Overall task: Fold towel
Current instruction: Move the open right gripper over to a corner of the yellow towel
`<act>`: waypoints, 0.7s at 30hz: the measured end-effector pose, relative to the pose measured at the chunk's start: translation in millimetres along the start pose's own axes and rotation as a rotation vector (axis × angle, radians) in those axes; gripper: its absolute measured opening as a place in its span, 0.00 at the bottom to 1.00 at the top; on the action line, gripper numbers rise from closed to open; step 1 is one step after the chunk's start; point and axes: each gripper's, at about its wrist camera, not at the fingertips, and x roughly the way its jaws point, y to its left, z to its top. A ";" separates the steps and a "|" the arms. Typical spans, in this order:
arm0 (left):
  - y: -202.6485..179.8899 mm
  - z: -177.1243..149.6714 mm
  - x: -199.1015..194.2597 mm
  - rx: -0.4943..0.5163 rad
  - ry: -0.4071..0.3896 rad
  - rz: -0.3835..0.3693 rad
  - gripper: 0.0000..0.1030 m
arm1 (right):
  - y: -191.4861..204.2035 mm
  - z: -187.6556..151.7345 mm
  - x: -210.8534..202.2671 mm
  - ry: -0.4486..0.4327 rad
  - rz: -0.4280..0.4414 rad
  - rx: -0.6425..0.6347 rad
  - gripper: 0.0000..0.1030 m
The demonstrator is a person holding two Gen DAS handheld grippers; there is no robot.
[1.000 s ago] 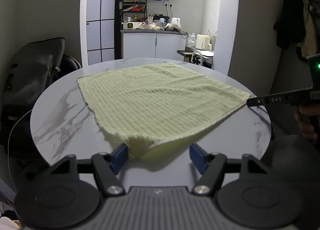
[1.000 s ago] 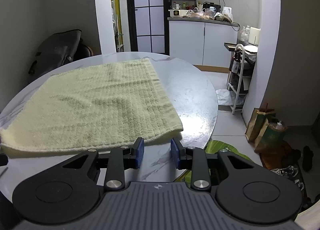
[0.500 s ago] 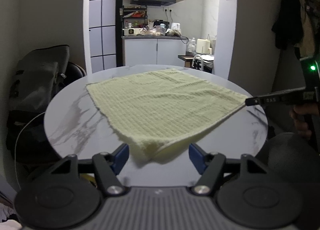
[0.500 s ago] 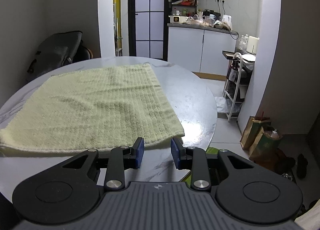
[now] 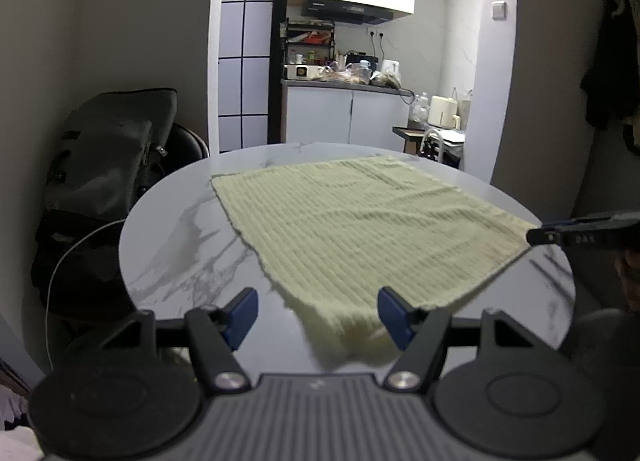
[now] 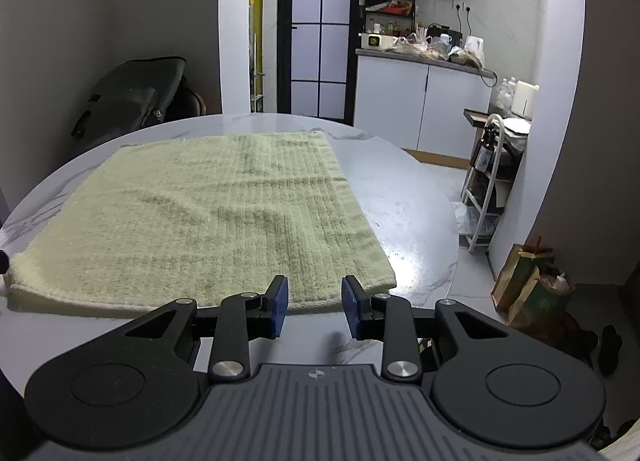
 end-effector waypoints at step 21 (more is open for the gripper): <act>18.2 -9.5 5.4 0.039 0.059 0.060 0.68 | -0.3 22.5 18.1 0.016 -0.002 -0.025 0.35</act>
